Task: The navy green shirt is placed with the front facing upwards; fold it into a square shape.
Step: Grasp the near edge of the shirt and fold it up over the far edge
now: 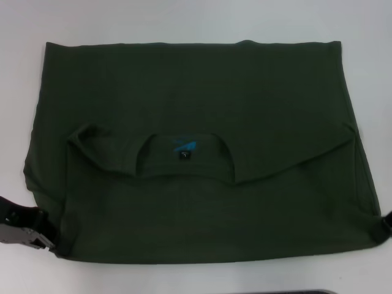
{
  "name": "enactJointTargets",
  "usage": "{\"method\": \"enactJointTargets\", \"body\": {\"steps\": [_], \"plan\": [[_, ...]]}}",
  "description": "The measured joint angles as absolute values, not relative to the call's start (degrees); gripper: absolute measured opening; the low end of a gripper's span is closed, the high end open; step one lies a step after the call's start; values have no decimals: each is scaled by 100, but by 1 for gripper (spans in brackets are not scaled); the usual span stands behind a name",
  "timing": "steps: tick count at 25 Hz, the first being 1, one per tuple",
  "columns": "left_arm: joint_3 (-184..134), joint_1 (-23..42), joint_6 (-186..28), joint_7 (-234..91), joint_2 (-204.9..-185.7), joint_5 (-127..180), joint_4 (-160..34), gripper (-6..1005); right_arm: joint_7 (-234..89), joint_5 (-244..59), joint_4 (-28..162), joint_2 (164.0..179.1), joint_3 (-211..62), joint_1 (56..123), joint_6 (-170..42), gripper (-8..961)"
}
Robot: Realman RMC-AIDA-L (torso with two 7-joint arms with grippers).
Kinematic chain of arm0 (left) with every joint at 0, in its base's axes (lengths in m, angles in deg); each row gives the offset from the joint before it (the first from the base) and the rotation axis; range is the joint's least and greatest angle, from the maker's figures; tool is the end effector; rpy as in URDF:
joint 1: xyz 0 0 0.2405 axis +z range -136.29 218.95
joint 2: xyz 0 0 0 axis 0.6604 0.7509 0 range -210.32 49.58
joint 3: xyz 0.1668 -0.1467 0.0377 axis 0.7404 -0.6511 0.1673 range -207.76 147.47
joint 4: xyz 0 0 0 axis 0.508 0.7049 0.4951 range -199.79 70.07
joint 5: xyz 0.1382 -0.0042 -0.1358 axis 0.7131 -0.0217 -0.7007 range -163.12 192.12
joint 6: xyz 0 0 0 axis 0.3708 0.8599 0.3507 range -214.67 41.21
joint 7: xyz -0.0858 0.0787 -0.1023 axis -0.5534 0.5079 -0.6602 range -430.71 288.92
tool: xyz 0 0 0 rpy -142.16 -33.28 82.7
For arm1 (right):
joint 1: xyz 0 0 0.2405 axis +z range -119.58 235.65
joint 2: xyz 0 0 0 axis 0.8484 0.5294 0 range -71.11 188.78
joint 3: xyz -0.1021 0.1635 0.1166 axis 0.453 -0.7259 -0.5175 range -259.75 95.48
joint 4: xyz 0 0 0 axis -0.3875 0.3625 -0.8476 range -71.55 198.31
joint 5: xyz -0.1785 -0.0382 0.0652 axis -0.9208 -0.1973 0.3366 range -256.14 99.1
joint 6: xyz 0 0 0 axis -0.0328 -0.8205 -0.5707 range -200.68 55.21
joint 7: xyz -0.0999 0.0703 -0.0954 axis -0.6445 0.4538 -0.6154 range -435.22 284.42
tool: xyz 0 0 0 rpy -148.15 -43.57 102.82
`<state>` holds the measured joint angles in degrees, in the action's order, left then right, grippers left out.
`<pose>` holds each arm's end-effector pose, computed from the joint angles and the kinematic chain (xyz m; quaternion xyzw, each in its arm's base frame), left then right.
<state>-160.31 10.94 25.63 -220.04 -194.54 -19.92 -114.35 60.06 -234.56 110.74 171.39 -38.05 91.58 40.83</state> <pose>-0.2646 0.2385 0.0342 0.7269 0.6730 -0.1171 0.0708 0.2785 0.2419 0.0522 0.7781 -0.6050 0.1567 0.0623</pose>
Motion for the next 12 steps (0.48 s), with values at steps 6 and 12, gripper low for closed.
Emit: {"method": "enactJointTargets", "body": {"steps": [6,12], "plan": [[-16383,920,2743,-21874,-19447,-2230,-11777,14,5970,-22538,11201,16909,-3998,9338,4069,134],[-17001,286,2303,-21933,-19221,-2282,-11698,14,6063,-22067,11275,16681,-4355,9846,3689,142]]}}
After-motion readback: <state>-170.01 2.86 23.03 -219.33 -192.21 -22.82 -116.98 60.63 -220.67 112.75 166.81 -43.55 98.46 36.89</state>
